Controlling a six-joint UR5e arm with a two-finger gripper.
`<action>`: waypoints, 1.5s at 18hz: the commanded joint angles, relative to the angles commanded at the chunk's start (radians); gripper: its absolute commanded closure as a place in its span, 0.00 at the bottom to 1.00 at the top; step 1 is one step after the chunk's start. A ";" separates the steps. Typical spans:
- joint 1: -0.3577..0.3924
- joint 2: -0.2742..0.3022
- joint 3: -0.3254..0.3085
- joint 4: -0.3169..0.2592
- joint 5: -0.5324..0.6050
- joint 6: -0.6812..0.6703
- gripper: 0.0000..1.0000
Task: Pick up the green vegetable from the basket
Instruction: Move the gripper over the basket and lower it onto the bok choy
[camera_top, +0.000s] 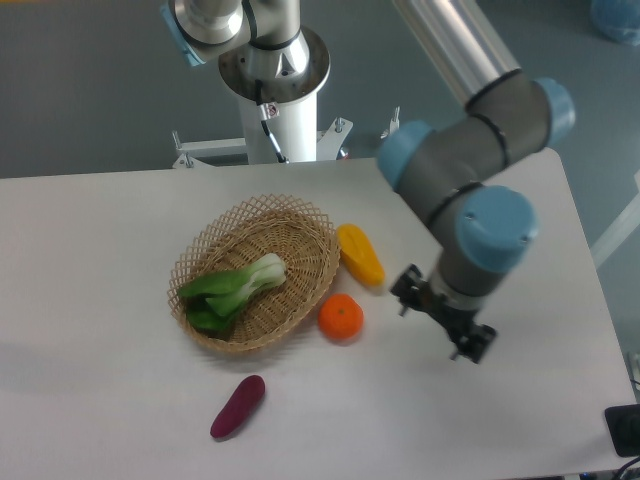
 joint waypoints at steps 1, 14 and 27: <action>-0.009 0.015 -0.023 0.002 -0.002 0.000 0.00; -0.204 0.187 -0.327 0.005 -0.044 -0.173 0.00; -0.256 0.144 -0.440 0.230 -0.046 -0.255 0.00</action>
